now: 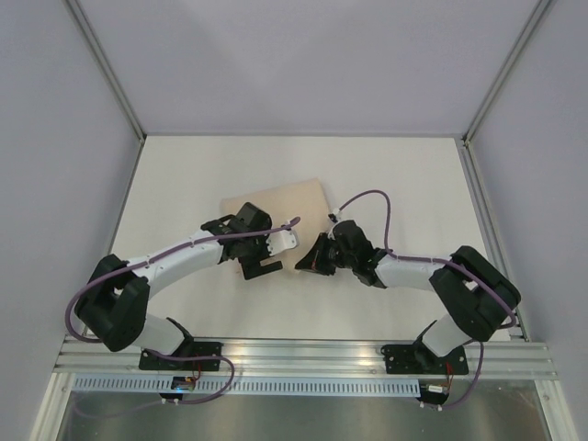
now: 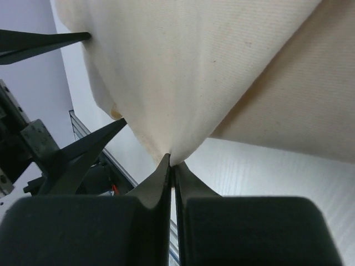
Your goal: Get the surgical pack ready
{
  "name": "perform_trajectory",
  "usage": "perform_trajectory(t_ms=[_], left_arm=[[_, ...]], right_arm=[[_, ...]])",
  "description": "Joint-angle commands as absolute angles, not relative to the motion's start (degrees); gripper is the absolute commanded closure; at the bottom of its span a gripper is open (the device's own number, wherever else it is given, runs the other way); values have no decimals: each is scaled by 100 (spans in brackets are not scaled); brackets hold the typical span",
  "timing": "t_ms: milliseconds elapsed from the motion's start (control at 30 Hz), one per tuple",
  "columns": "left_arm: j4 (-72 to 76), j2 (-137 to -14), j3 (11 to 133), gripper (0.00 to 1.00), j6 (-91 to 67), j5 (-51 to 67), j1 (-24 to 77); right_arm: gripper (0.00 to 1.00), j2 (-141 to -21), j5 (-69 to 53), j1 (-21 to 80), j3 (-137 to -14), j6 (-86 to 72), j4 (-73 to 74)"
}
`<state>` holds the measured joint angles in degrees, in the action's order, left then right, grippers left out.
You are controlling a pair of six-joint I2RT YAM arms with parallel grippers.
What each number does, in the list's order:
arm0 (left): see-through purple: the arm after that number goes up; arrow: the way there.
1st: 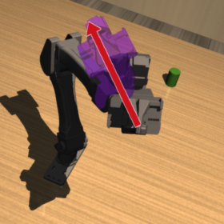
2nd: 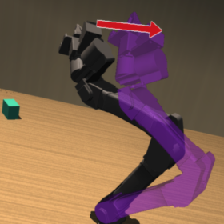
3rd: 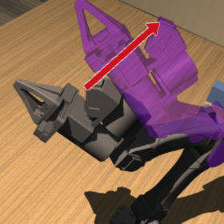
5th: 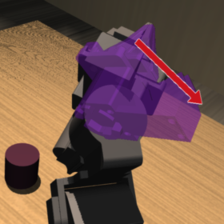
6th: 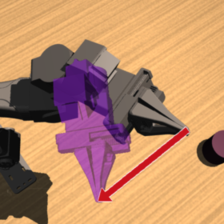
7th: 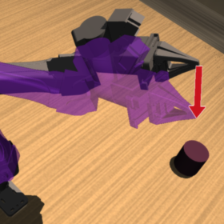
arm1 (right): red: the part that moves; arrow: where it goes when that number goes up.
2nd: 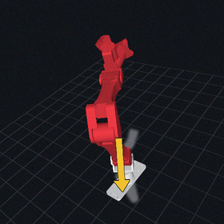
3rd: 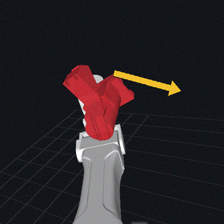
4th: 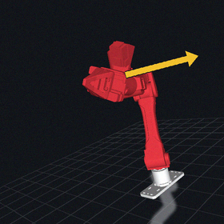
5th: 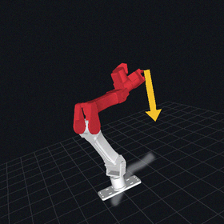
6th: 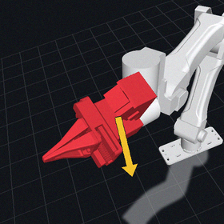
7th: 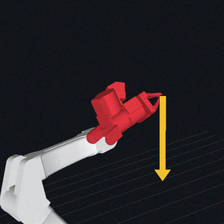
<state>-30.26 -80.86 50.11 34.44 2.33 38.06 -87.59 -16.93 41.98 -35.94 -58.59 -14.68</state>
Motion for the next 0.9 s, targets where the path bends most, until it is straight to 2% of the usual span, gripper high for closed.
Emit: perform_trajectory(t_ms=[0,167,367,667,733,833,867], left_arm=[[-3015,-8296,5282,0,3507,554,3841],[-3041,-8438,5282,0,3542,755,3841],[-2787,-8244,5055,4,3665,1046,3841],[-2031,-7893,4553,21,4130,914,3963],[-1926,-7875,4492,22,4192,862,4008],[-1864,-7919,4421,33,4236,844,4052],[-1837,-7928,4412,41,4236,835,4060]], right_arm=[[100,-9139,-1881,4271,-3296,-5951,-2047],[100,-9877,-1828,4263,-3489,-5731,-2443],[100,-10063,-1530,4263,-3691,-5608,-2452],[100,-10177,-1099,4263,-3630,-5739,-2892],[100,-10204,-1064,4254,-3639,-5757,-2979],[100,-10248,-1046,4263,-3656,-5766,-3050],[100,-10248,-1028,4263,-3665,-5766,-3041]])
